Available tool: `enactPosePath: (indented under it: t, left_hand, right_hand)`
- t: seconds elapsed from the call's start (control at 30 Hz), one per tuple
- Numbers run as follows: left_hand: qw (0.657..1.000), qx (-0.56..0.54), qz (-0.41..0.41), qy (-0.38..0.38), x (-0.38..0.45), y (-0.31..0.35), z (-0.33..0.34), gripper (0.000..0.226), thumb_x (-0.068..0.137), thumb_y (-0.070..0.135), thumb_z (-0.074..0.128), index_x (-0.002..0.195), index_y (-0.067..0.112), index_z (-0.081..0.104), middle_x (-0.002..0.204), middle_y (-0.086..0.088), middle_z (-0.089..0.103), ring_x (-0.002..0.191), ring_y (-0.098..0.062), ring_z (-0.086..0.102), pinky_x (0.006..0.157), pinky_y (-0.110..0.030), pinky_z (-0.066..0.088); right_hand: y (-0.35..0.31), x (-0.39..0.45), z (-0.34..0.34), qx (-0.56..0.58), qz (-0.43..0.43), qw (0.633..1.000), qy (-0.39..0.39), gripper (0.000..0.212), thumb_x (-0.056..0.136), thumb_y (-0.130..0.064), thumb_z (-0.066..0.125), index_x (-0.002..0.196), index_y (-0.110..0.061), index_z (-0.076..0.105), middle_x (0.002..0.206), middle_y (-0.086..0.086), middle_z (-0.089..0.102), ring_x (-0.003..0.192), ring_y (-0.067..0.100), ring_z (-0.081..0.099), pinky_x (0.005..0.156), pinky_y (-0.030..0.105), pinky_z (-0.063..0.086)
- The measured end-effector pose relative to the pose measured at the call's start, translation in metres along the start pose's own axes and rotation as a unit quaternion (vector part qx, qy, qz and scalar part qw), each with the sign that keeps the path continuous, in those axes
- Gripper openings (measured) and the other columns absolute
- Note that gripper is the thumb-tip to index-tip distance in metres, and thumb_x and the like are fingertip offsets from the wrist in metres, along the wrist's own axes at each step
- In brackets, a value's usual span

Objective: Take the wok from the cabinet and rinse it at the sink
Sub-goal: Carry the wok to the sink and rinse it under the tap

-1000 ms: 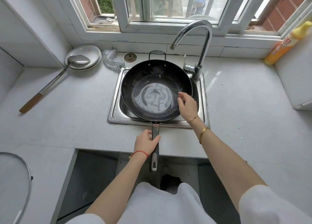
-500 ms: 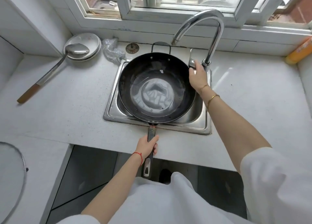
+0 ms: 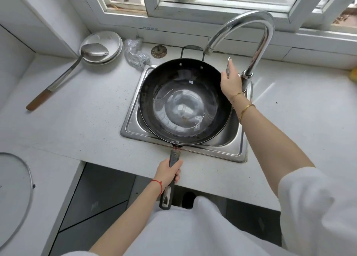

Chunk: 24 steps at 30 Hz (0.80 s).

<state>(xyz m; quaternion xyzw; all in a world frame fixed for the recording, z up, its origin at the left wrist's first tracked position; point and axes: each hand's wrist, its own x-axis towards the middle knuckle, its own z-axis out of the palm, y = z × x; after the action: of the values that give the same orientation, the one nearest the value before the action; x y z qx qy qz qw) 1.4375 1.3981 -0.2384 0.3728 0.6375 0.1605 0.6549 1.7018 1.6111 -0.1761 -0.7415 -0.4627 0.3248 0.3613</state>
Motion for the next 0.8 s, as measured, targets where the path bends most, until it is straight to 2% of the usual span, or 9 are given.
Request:
enactPosePath:
  t: [0.03,0.1,0.2,0.3,0.37,0.43,0.63,0.73,0.8]
  left_hand:
    - [1.000,0.000,0.000,-0.001,0.000,0.000,0.000,0.023,0.096,0.023,0.059,0.079,0.014,0.047,0.056,0.002,0.051,0.041,-0.011,0.048,0.046,-0.024,0.045]
    - [1.000,0.000,0.001,-0.002,-0.001,0.000,0.000,0.022,0.096,0.024,0.059,0.080,0.014,0.047,0.056,0.003,0.052,0.042,-0.011,0.049,0.046,-0.023,0.046]
    - [1.000,-0.001,0.001,-0.003,-0.001,0.001,-0.001,0.021,0.096,0.024,0.059,0.081,0.014,0.048,0.056,0.003,0.052,0.042,-0.011,0.049,0.046,-0.023,0.046]
    - [1.000,-0.004,0.000,-0.004,-0.002,0.001,-0.001,0.021,0.096,0.024,0.058,0.082,0.014,0.048,0.056,0.004,0.052,0.042,-0.011,0.049,0.046,-0.023,0.046]
    - [1.000,-0.008,-0.001,-0.005,-0.002,0.000,-0.002,0.020,0.096,0.024,0.058,0.083,0.013,0.048,0.056,0.003,0.052,0.042,-0.010,0.049,0.046,-0.023,0.046]
    - [1.000,-0.009,-0.003,-0.006,-0.002,0.001,-0.002,0.020,0.096,0.024,0.058,0.084,0.013,0.048,0.056,0.004,0.052,0.042,-0.010,0.049,0.046,-0.023,0.046]
    - [1.000,-0.017,-0.005,-0.005,-0.003,0.002,-0.002,0.020,0.096,0.024,0.058,0.083,0.013,0.048,0.057,0.003,0.052,0.041,-0.010,0.048,0.045,-0.023,0.045]
    - [1.000,-0.014,-0.002,-0.007,-0.003,0.001,-0.002,0.021,0.096,0.024,0.058,0.082,0.013,0.048,0.058,0.003,0.052,0.042,-0.010,0.048,0.045,-0.023,0.046]
    - [1.000,-0.014,0.000,-0.010,-0.003,0.001,-0.003,0.021,0.097,0.024,0.058,0.082,0.013,0.048,0.059,0.001,0.052,0.043,-0.011,0.048,0.046,-0.023,0.045]
  right_hand:
    - [0.001,0.000,0.000,-0.006,-0.003,1.000,-0.003,0.055,0.102,-0.013,0.033,0.155,-0.010,0.018,0.139,0.004,0.045,0.118,0.021,0.046,0.115,0.037,0.033]
    - [0.002,0.002,-0.002,-0.018,-0.005,1.000,-0.013,0.057,0.101,-0.014,0.032,0.156,-0.010,0.016,0.128,0.003,0.044,0.106,0.016,0.037,0.108,0.032,0.033]
    - [0.004,0.005,-0.003,-0.024,0.003,0.999,-0.021,0.057,0.102,-0.015,0.032,0.155,-0.011,0.015,0.132,0.008,0.048,0.105,0.014,0.031,0.108,0.032,0.033]
    - [0.002,0.005,-0.005,-0.025,0.008,0.999,-0.034,0.057,0.102,-0.016,0.031,0.156,-0.012,0.014,0.116,-0.005,0.047,0.108,0.015,0.034,0.105,0.029,0.032]
    - [-0.002,0.004,-0.007,-0.024,0.009,0.999,-0.045,0.056,0.103,-0.017,0.032,0.156,-0.013,0.014,0.143,0.005,0.044,0.133,0.020,0.037,0.118,0.035,0.025]
    - [-0.005,0.003,-0.007,-0.034,0.011,0.998,-0.051,0.056,0.103,-0.019,0.032,0.156,-0.014,0.014,0.159,0.010,0.027,0.146,0.024,0.026,0.122,0.038,0.019]
    - [-0.011,0.002,-0.003,-0.057,0.003,0.997,-0.059,0.054,0.105,-0.016,0.031,0.156,-0.010,0.014,0.162,0.009,0.020,0.150,0.024,0.017,0.123,0.036,0.014]
    - [-0.013,0.002,-0.001,-0.064,0.007,0.997,-0.052,0.054,0.104,-0.015,0.030,0.156,-0.009,0.015,0.162,0.009,0.022,0.149,0.025,0.020,0.122,0.036,0.016]
    - [-0.014,0.001,-0.001,-0.066,0.005,0.996,-0.055,0.054,0.104,-0.014,0.029,0.156,-0.009,0.013,0.157,0.008,0.032,0.143,0.024,0.029,0.122,0.038,0.018]
